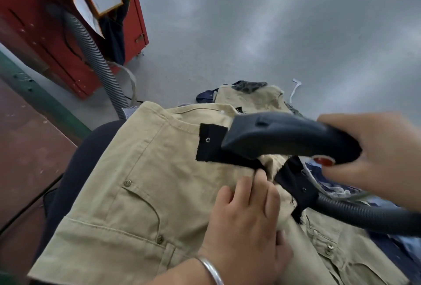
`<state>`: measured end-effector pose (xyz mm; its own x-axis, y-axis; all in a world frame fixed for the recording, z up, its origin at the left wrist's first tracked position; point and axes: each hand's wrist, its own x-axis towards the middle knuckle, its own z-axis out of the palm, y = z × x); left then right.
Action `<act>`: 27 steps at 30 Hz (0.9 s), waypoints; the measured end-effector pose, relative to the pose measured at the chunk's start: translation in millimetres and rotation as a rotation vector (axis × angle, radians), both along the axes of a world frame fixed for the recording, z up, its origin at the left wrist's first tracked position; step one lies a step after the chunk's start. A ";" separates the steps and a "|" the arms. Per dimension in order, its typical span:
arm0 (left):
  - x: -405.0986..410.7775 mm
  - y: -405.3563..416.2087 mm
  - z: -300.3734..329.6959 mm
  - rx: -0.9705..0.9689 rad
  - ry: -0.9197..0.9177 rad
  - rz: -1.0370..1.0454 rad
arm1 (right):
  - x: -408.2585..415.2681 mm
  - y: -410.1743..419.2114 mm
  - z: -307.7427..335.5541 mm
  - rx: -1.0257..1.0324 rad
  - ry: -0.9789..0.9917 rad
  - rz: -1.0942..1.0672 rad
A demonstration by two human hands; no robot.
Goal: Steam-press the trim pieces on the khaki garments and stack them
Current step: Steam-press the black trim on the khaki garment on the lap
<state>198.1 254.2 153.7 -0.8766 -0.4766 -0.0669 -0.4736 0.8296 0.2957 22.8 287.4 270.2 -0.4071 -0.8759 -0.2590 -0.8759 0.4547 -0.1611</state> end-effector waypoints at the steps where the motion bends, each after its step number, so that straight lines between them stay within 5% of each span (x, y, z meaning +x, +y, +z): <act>1: -0.1 0.2 -0.1 -0.003 0.000 -0.002 | 2.7 -0.3 -4.7 0.044 0.013 -0.003; 11: 1.6 3.3 -0.6 -0.020 -0.019 0.003 | 20.4 -80.3 -28.1 -0.084 0.114 0.111; 21: 4.3 3.7 0.7 -0.012 -0.016 0.004 | -38.8 -72.8 21.2 -0.362 -0.157 -0.122; 27: 4.6 1.9 0.8 0.010 0.013 0.009 | -44.6 -14.7 37.4 -0.179 -0.100 -0.088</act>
